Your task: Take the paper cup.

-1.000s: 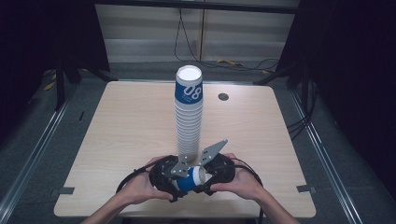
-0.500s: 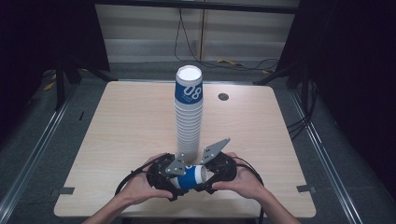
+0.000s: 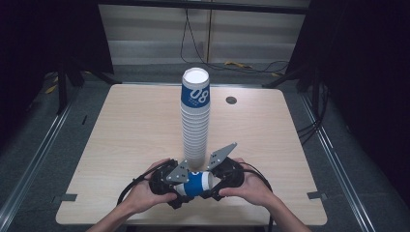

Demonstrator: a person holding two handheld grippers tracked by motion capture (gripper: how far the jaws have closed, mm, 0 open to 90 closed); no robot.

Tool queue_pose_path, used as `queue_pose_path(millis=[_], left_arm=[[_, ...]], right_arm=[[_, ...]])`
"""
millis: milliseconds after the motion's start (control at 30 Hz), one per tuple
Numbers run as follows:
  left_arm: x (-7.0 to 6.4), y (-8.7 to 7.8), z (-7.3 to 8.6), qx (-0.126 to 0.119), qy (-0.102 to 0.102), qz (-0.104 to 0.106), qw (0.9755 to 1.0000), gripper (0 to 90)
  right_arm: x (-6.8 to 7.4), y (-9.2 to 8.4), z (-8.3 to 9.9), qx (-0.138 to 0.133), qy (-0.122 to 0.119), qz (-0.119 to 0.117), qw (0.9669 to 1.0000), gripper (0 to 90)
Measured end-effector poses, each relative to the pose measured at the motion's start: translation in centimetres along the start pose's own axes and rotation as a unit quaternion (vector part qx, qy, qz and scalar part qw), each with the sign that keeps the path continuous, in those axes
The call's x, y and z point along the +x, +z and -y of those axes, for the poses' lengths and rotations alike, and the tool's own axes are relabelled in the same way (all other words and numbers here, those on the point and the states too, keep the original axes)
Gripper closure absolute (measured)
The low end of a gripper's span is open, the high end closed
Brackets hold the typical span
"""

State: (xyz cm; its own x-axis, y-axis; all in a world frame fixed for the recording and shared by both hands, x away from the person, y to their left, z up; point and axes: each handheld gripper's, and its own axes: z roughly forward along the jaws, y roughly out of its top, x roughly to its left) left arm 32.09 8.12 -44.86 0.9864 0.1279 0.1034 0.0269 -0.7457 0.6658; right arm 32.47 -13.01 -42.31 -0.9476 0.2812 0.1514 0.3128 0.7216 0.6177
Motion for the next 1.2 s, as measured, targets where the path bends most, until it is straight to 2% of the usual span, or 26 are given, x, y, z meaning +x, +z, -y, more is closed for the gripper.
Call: queue_pose_path(millis=[67,133,367,400,467,700,800,900,967,1200], left_arm=[[0.0,-0.1,0.1,0.002,0.013,-0.005,0.9999,14.4],[0.0,-0.1,0.2,-0.008,0.005,-0.003,1.0000,14.4],[0.1,-0.3,0.2,-0.017,0.010,-0.011,0.9997,13.6],[0.2,-0.5,0.2,-0.012,0.010,-0.008,0.9998,13.6],[0.2,-0.4,0.3,-0.028,0.002,-0.006,0.9996,13.5],[0.1,-0.4,0.3,-0.030,0.005,-0.011,0.9995,13.3],[0.2,-0.7,0.3,-0.041,0.001,-0.014,0.9990,13.0],[0.5,-1.6,0.3,-0.061,-0.008,-0.012,0.9980,17.6],[0.6,-1.9,0.4,-0.067,-0.010,-0.017,0.9976,15.9],[1.1,-2.5,0.6,-0.097,-0.036,-0.002,0.9946,15.9]], right_arm=[[0.0,0.1,0.0,0.003,0.003,-0.001,1.0000,28.8],[0.0,0.1,0.0,0.001,0.007,-0.004,1.0000,28.8],[0.0,0.1,0.0,0.006,0.010,0.001,0.9999,29.0],[0.0,0.1,0.0,0.005,0.012,0.002,0.9999,29.0],[0.0,0.1,0.0,0.005,0.011,0.002,0.9999,29.0],[-0.1,0.1,-0.1,0.004,0.009,0.003,0.9999,29.2],[-0.1,0.3,0.0,0.018,0.011,0.008,0.9998,29.3],[-0.3,0.4,0.5,0.023,0.015,0.017,0.9995,29.3],[-0.5,0.2,0.9,0.014,0.022,0.012,0.9996,29.3],[-0.6,-0.6,1.3,0.007,0.031,0.029,0.9991,29.2]])
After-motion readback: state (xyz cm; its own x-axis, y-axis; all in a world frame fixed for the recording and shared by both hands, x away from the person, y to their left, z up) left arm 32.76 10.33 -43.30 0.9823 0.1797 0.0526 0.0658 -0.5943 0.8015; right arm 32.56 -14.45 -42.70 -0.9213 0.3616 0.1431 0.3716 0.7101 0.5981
